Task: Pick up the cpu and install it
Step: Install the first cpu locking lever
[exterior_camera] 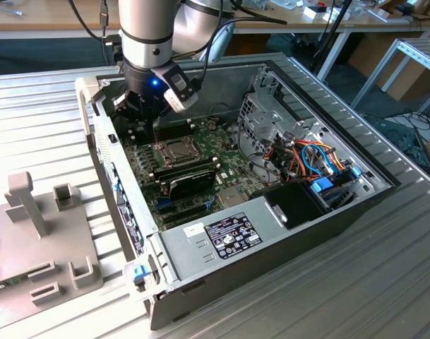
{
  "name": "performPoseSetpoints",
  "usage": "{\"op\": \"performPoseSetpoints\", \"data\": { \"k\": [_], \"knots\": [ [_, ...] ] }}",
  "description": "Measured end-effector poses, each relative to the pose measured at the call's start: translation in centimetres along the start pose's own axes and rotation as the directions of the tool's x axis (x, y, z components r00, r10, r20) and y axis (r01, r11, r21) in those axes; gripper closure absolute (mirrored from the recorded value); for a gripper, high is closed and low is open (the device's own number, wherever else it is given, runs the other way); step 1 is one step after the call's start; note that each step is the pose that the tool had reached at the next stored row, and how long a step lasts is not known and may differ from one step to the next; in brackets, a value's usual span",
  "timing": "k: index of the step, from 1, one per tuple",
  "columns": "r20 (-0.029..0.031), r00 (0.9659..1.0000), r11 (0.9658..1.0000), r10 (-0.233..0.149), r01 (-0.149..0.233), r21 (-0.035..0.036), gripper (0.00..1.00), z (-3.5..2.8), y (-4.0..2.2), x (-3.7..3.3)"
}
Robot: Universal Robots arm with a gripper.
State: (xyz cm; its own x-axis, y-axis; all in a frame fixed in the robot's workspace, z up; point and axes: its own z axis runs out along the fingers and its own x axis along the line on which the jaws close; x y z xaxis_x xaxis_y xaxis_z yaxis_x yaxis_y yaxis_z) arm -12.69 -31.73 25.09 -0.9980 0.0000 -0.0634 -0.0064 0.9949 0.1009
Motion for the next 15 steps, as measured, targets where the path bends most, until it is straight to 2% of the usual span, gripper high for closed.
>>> {"op": "performPoseSetpoints", "data": {
  "k": [4,6,15],
  "knots": [
    [0.0002,1.0,1.0,0.001,-0.001,-0.0071,0.89,0.01,0.0,-0.1],
    [0.0,1.0,1.0,0.001,-0.001,-0.0085,0.89,0.01,0.0,-0.27],
    [-0.0024,1.0,1.0,0.002,-0.002,-0.0087,0.89,0.09,-0.01,-1.42]
  ]
}}
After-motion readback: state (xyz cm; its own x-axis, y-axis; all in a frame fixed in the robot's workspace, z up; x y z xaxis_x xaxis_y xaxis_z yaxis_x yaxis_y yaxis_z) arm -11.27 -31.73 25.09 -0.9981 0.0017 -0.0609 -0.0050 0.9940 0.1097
